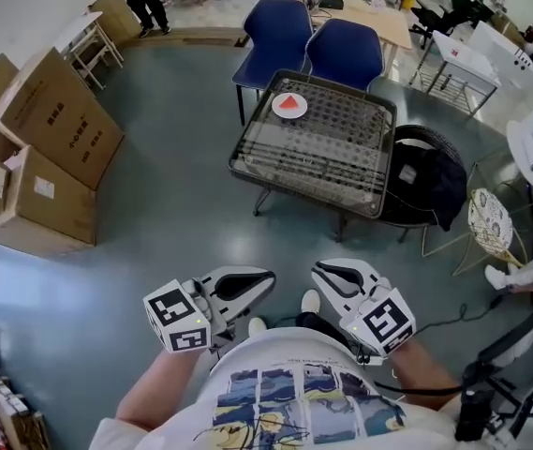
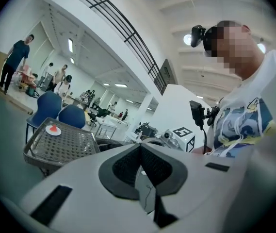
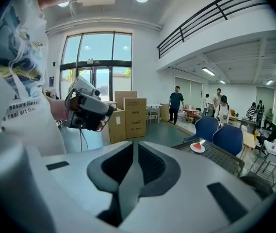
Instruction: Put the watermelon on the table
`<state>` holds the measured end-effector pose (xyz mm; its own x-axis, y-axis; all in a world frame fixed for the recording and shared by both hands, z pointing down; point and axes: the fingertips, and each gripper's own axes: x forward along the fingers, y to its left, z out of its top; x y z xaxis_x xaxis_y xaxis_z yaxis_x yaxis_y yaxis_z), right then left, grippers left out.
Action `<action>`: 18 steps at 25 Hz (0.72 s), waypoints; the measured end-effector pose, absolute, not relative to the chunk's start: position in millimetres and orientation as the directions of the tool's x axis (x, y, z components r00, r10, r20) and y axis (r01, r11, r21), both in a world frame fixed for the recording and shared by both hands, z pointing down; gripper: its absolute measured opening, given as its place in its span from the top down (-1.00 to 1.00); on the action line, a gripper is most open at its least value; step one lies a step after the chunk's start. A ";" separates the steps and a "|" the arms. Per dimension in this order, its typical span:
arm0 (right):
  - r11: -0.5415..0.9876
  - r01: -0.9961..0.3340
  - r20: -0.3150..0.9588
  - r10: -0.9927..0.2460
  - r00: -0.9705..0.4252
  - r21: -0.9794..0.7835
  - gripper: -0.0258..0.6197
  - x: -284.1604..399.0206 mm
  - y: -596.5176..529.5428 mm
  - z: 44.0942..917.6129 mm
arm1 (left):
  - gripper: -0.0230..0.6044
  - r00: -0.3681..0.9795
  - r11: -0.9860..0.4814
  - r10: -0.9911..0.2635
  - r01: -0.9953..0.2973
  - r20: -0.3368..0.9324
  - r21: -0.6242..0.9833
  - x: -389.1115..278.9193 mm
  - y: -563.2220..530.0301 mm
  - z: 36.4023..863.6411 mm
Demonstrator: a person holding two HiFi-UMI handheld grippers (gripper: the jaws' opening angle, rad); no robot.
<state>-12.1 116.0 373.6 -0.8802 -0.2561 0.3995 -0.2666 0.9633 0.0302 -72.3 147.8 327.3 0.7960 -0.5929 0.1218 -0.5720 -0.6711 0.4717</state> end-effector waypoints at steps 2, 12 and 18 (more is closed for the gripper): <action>0.963 -0.266 0.404 -0.257 -0.878 0.034 0.80 -20.3 137.0 374.1 | 0.90 0.804 -0.674 -0.583 -0.559 0.118 0.483 -76.5 167.2 326.1; 0.960 -0.276 0.402 -0.271 -0.875 0.047 0.82 -45.3 216.6 373.4 | 0.90 0.819 -0.703 -0.558 -0.552 0.134 0.449 -90.1 235.7 327.9; 0.960 -0.269 0.393 -0.275 -0.877 0.072 0.82 -56.6 236.7 366.4 | 0.90 0.810 -0.707 -0.569 -0.571 0.145 0.417 -99.4 256.7 329.3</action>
